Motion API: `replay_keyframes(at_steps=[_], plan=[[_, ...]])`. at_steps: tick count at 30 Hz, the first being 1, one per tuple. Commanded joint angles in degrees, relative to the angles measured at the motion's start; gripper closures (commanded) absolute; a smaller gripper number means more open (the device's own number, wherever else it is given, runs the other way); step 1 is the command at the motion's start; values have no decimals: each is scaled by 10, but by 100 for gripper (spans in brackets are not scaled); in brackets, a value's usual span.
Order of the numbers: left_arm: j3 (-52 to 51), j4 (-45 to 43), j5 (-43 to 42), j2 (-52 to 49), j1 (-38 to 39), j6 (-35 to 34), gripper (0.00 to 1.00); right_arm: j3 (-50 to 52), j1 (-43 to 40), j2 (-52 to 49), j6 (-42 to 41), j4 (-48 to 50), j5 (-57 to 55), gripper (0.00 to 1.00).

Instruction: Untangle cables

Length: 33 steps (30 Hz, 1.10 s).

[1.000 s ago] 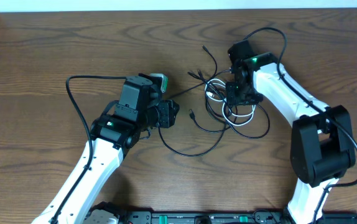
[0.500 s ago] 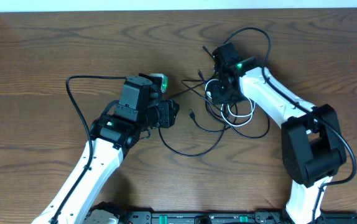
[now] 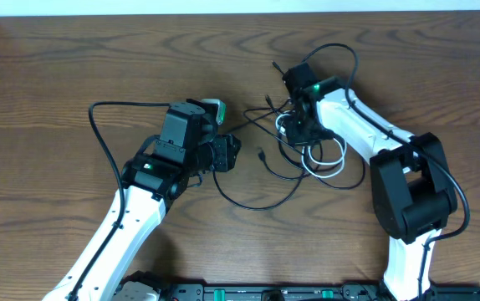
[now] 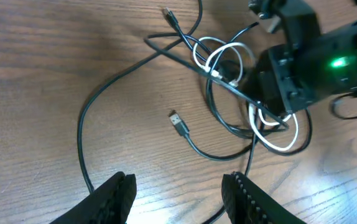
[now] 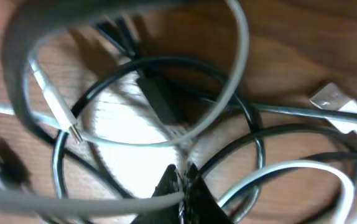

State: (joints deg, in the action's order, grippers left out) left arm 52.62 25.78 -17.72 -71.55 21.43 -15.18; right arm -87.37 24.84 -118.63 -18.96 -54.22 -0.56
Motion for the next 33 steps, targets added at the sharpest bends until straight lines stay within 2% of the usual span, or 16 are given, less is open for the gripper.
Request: replay_keyframes(at_steps=[1,4,8,13,16,19,21,26,31,32,33], plan=[[11,3,2,6,-2,-1,50,-114,-12,50,25,-78,-66,99],[11,3,2,6,-2,-1,50,-238,-19,82,62,-140,-77,99],[11,2,2,6,-2,-1,50,-390,-23,101,90,-170,-72,99],[11,2,2,5,-2,-1,50,-543,-32,101,98,-158,-27,99],[11,3,2,5,-2,-1,50,-656,-54,101,89,-118,43,99],[11,3,2,5,-2,-1,49,-705,-72,101,64,-97,73,99],[11,2,2,5,-2,-1,44,-728,-87,101,47,-96,83,99],[11,-3,2,5,-2,-1,44,-713,-93,96,52,-187,72,99],[11,-4,4,5,-2,2,43,-594,-90,88,91,-311,65,70],[11,-4,4,5,-2,5,42,-546,-89,88,92,-318,65,57],[11,-4,4,5,-2,8,41,-526,-89,88,92,-318,65,50]])
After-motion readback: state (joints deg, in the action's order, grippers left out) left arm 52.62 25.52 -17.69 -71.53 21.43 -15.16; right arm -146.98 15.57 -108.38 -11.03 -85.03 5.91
